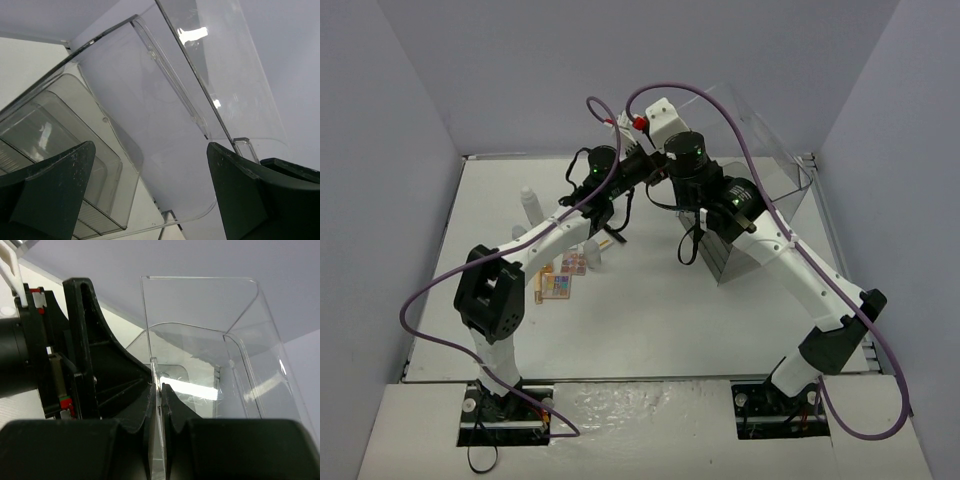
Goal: Organize the makeup
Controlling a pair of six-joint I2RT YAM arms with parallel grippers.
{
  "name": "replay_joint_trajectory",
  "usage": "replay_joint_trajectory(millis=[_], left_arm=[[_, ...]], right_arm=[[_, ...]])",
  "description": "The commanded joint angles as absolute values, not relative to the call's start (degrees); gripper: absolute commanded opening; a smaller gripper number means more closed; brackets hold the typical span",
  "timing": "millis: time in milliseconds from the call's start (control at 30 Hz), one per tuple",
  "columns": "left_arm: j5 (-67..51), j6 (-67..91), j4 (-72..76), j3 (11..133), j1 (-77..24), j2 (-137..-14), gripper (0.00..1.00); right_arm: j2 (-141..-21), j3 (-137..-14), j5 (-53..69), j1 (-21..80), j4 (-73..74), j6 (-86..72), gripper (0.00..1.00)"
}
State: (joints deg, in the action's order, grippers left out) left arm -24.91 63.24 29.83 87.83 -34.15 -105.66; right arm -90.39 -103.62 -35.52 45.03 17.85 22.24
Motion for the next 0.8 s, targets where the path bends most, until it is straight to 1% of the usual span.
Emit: replay_joint_trajectory(millis=[0,67,200,267,467,600,667,767], left_arm=[[-26.22,66.87,39.36,92.20,-35.44,-103.57,0.92],[-26.11,67.16,39.82,92.16,-35.63,-103.45,0.92],[-25.67,67.84,40.75,92.25,-36.10,-103.48,0.92],[-25.66,68.18,41.03,92.86,-36.37,-103.61,0.92],[-25.58,68.29,41.13,94.17,-37.16,-104.15,0.92],[-25.30,68.22,41.05,94.42,-37.25,-104.24,0.92],[-25.23,68.28,41.04,94.59,-37.18,-104.24,0.92],[-25.22,68.06,40.74,94.76,-37.18,-104.24,0.92]], right_arm=[[-87.54,-106.52,-36.10,44.30,14.77,21.25,0.04],[-87.41,-106.65,-35.84,44.23,14.83,21.16,0.06],[-86.97,-107.03,-35.45,44.12,14.85,20.86,0.15],[-86.76,-107.30,-34.85,44.12,14.85,20.58,0.21],[-86.22,-107.75,-33.29,44.12,14.94,19.32,0.29],[-85.42,-108.26,-31.23,44.05,14.97,18.16,0.38],[-84.86,-108.65,-29.94,44.11,15.12,17.46,0.44],[-83.42,-109.11,-28.20,44.03,15.20,16.17,0.55]])
